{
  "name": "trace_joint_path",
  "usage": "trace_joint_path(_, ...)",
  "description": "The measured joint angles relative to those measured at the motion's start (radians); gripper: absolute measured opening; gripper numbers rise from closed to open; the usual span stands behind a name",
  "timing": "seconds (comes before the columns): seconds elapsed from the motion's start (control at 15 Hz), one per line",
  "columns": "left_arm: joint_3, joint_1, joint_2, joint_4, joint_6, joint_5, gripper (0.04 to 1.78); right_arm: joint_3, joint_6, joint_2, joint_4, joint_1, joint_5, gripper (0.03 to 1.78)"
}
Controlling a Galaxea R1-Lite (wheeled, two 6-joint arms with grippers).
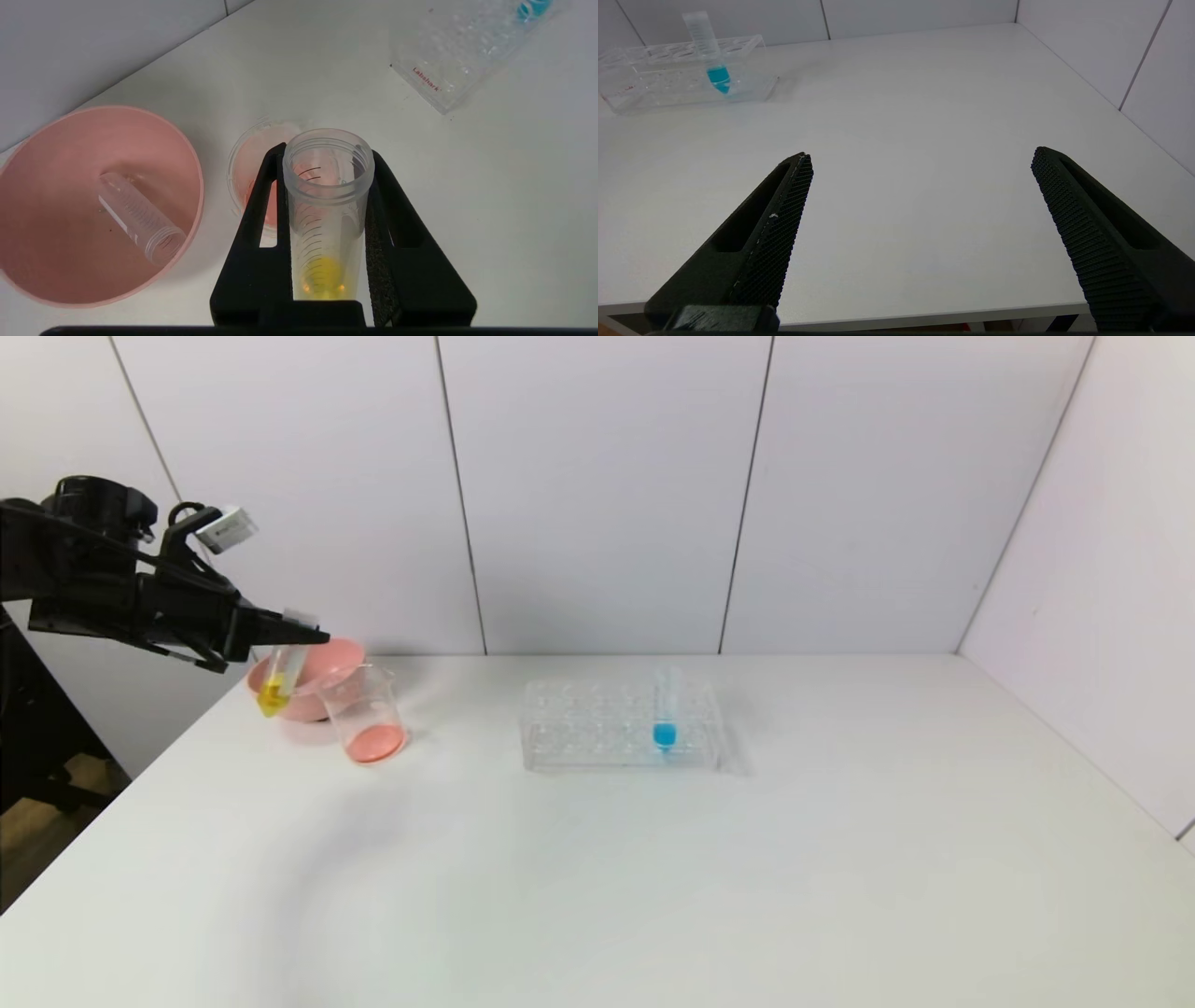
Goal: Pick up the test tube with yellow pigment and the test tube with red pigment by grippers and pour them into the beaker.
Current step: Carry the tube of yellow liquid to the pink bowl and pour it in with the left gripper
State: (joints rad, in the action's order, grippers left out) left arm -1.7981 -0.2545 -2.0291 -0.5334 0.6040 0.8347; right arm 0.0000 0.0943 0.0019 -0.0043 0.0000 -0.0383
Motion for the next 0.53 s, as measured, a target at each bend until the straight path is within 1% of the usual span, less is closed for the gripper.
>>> trace_joint_path(0.13,-0.129,0.018,-0.034,-0.155,0.051,-0.068,0.45,0.0,0.0,0.0,0.0,0.0,0.0,1.71)
trace_joint_path(0.27,-0.186,0.046,-0.06,-0.264,0.119,-0.166,0.45,0.0,0.0,0.0,0.0,0.0,0.0,1.71)
trace_joint_path(0.4,-0.201,0.06,-0.071,-0.298,0.159,-0.205,0.45,0.0,0.0,0.0,0.0,0.0,0.0,1.71)
trace_joint_path(0.53,-0.204,0.07,-0.076,-0.306,0.186,-0.246,0.45,0.0,0.0,0.0,0.0,0.0,0.0,1.71)
